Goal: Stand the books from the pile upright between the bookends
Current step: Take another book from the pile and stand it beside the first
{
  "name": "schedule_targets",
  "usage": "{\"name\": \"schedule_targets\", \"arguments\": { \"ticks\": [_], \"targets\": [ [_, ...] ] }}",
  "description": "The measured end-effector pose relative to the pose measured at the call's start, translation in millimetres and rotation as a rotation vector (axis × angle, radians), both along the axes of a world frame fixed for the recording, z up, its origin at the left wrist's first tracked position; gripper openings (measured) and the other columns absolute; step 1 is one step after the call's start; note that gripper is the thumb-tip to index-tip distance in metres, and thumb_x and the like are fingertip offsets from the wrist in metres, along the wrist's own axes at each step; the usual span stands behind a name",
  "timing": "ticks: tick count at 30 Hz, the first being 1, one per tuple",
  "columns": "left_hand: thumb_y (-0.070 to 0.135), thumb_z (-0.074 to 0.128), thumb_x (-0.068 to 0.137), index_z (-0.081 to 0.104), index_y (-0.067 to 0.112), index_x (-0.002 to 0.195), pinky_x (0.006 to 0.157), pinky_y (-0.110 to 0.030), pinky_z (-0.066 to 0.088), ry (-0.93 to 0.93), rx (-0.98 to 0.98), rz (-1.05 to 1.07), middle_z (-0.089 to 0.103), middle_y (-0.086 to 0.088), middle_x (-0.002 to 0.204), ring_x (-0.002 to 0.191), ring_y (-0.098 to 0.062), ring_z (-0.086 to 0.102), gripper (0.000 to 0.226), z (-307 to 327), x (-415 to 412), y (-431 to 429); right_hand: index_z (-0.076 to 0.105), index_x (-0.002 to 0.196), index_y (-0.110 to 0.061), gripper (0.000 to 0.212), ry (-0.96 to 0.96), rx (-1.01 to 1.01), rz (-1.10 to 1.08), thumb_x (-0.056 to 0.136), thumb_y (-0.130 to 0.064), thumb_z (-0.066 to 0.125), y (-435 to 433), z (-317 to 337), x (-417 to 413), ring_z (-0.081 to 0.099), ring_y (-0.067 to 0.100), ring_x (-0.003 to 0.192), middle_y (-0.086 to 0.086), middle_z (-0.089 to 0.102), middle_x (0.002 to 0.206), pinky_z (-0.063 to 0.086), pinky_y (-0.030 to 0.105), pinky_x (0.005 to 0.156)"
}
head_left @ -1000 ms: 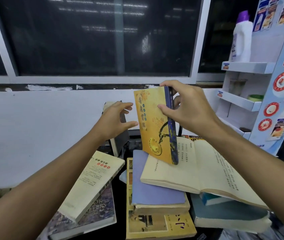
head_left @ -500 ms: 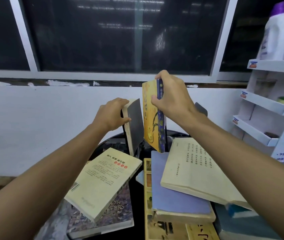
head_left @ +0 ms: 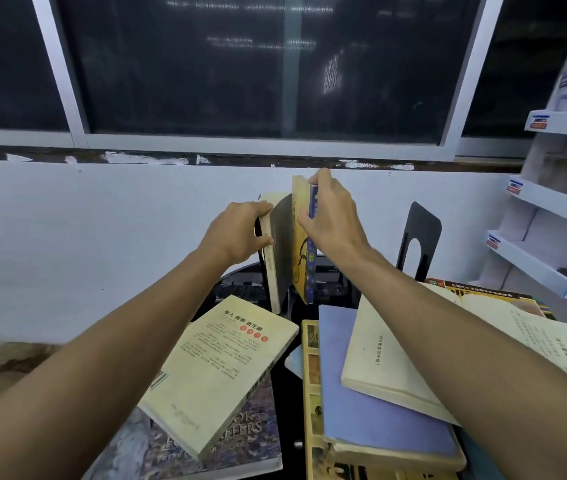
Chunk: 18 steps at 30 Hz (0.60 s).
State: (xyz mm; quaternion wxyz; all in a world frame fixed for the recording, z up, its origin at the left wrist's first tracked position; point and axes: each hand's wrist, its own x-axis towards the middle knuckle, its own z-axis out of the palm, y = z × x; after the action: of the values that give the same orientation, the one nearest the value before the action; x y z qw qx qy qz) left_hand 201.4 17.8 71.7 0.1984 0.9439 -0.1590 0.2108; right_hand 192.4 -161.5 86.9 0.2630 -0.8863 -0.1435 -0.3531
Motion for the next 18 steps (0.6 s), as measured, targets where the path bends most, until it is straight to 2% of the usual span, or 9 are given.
{"name": "schedule_targets", "arguments": {
  "ticks": [4, 8, 10, 13, 18],
  "targets": [
    [0.026, 0.082, 0.084, 0.067, 0.009, 0.12, 0.091, -0.047, 0.054, -0.013, -0.02, 0.012, 0.073, -0.012, 0.116, 0.11, -0.034, 0.064, 0.042, 0.9, -1.9, -2.2, 0.046, 0.118, -0.013, 0.032, 0.014, 0.014, 0.02, 0.092, -0.011, 0.065, 9.0, -15.5, 8.2, 0.06, 0.023, 0.088, 0.007, 0.059, 0.11, 0.044, 0.03, 0.068],
    [0.026, 0.084, 0.082, 0.069, 0.008, 0.119, 0.092, -0.047, 0.053, -0.028, -0.044, 0.022, 0.074, -0.013, 0.114, 0.111, -0.034, 0.063, 0.044, 2.9, -5.2, -4.4, 0.045, 0.119, -0.013, 0.035, 0.029, 0.038, 0.079, 0.092, -0.007, 0.065, 16.7, -27.8, 11.8, 0.06, 0.026, 0.089, 0.008, 0.058, 0.111, 0.05, 0.037, 0.071],
    [0.028, 0.085, 0.081, 0.071, 0.011, 0.118, 0.092, -0.047, 0.053, -0.031, -0.052, 0.017, 0.075, -0.011, 0.113, 0.11, -0.033, 0.064, 0.043, 2.9, -5.2, -4.2, 0.044, 0.121, -0.012, 0.035, 0.033, 0.046, 0.105, 0.092, -0.006, 0.064, 19.4, -31.8, 11.5, 0.059, 0.024, 0.089, 0.008, 0.057, 0.113, 0.047, 0.033, 0.069],
    [0.029, 0.086, 0.08, 0.07, 0.018, 0.127, 0.094, -0.042, 0.052, -0.025, -0.069, 0.023, 0.075, -0.006, 0.118, 0.115, -0.031, 0.064, 0.051, 3.2, -4.8, -2.5, 0.044, 0.121, -0.011, 0.033, 0.042, 0.055, 0.126, 0.093, -0.007, 0.063, 21.0, -36.9, 12.2, 0.058, 0.024, 0.092, 0.008, 0.057, 0.115, 0.046, 0.032, 0.071],
    [0.028, 0.087, 0.079, 0.068, 0.018, 0.132, 0.099, -0.04, 0.05, -0.02, -0.088, 0.015, 0.073, -0.006, 0.124, 0.121, -0.03, 0.062, 0.057, 3.7, -3.6, -2.9, 0.045, 0.122, -0.01, 0.031, 0.078, 0.088, 0.151, 0.096, -0.009, 0.062, 18.2, -46.4, 14.5, 0.058, 0.021, 0.099, 0.007, 0.058, 0.12, 0.04, 0.025, 0.074]
  ]
}}
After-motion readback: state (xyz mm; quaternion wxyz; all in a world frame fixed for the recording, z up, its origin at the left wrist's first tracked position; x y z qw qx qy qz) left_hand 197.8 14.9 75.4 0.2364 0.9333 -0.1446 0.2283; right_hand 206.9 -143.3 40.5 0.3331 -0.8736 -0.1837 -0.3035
